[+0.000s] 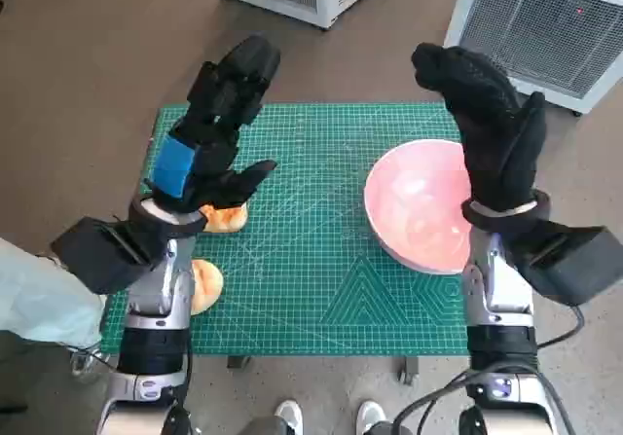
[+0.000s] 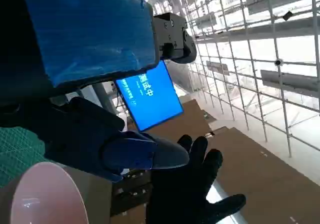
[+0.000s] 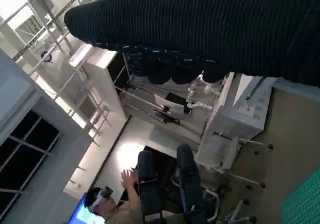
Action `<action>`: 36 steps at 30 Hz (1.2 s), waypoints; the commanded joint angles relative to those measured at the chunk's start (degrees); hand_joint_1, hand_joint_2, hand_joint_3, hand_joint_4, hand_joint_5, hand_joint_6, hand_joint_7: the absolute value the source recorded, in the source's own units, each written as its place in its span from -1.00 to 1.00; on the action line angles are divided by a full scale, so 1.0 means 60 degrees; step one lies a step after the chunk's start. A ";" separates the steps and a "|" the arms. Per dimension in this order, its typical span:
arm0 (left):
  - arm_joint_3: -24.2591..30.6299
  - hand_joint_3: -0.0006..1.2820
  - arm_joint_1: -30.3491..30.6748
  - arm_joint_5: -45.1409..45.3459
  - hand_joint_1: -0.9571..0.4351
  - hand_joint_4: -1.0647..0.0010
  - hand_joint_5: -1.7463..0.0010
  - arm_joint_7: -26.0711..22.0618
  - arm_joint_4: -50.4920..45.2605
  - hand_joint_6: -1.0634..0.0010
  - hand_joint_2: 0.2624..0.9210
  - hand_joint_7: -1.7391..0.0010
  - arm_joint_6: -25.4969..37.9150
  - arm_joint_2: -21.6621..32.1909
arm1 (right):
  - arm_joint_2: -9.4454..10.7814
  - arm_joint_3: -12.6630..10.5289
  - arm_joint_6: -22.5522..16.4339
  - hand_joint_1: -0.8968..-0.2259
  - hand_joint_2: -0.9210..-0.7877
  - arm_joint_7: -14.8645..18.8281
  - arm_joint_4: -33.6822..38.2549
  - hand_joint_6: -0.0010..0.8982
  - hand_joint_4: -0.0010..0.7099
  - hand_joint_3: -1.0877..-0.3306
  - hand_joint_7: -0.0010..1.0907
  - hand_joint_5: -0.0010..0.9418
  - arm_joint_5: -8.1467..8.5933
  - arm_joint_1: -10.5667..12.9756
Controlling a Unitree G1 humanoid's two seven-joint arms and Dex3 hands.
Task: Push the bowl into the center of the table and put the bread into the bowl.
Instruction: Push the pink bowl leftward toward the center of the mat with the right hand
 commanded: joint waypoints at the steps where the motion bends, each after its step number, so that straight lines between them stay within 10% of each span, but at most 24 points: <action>1: 0.0018 -0.51 0.0017 -0.0111 -0.58 0.80 1.00 0.0051 -0.0157 1.00 1.00 0.44 0.0074 -0.0058 | -0.0027 -0.0022 0.0169 -0.29 -1.00 0.0032 -0.0039 -0.63 -0.34 -0.11 -0.33 -1.00 0.0034 0.0204; 36: 0.0052 -0.51 0.0106 0.0137 -0.61 0.79 1.00 0.0249 -0.0097 1.00 1.00 0.43 -0.0159 -0.0076 | -0.0096 -0.0041 0.0212 -0.29 -1.00 0.0106 -0.0023 -0.64 -0.38 -0.12 -0.32 -1.00 0.0020 0.0201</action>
